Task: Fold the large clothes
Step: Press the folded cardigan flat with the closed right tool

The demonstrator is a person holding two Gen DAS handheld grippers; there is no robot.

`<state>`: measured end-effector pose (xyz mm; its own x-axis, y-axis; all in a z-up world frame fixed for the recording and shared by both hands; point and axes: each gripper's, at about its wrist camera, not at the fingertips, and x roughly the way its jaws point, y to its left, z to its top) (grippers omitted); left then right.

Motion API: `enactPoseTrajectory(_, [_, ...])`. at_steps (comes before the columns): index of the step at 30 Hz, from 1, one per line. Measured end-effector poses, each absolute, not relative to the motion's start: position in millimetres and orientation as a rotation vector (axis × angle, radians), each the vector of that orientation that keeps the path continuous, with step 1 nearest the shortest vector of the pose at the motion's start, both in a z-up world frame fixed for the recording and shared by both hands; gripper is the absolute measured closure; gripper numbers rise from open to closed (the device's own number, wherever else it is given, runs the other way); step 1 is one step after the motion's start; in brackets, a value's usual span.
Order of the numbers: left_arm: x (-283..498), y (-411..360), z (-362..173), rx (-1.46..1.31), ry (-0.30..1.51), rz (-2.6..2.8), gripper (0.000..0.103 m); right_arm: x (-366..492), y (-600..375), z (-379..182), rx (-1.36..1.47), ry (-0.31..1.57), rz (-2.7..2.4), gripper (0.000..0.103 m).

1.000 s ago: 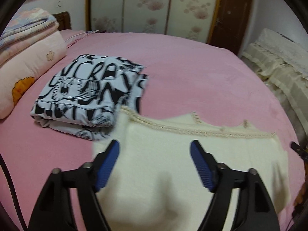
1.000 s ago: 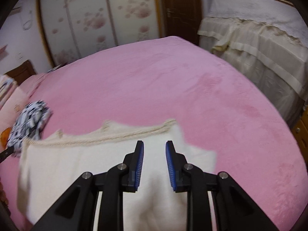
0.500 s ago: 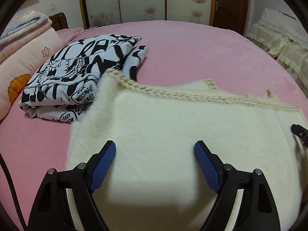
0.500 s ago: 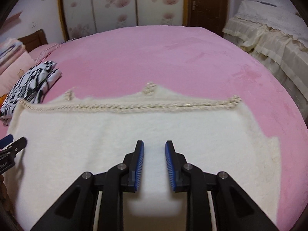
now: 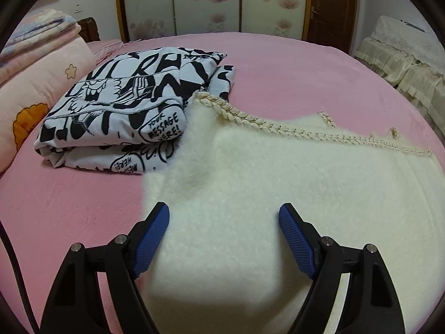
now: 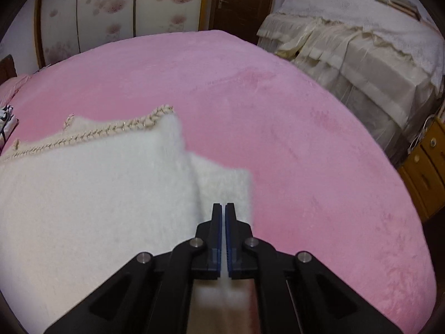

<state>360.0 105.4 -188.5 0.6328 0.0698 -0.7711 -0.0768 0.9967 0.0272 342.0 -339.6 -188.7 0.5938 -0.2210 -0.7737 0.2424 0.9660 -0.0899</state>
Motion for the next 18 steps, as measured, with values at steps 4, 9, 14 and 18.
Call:
enactPoseTrajectory(4, [347.6,112.3,-183.4,-0.012,0.917,0.131,0.022,328.0,-337.0,-181.2,0.036,0.893,-0.283,0.100])
enactPoseTrajectory(9, [316.5,119.2,-165.4,-0.079,0.946,0.134,0.022,310.0,-335.6,-165.8,0.074,0.898,-0.262,0.100])
enactPoseTrajectory(14, [276.8,112.6,-134.0,-0.096,0.938,0.107,0.022,277.8,-320.9,-140.9,0.150,0.875,-0.159,0.100])
enactPoseTrajectory(18, [249.4,108.7,-111.5,-0.151,0.965,0.088,0.022,251.5,-304.3,-116.9,0.175,0.853,-0.099,0.100])
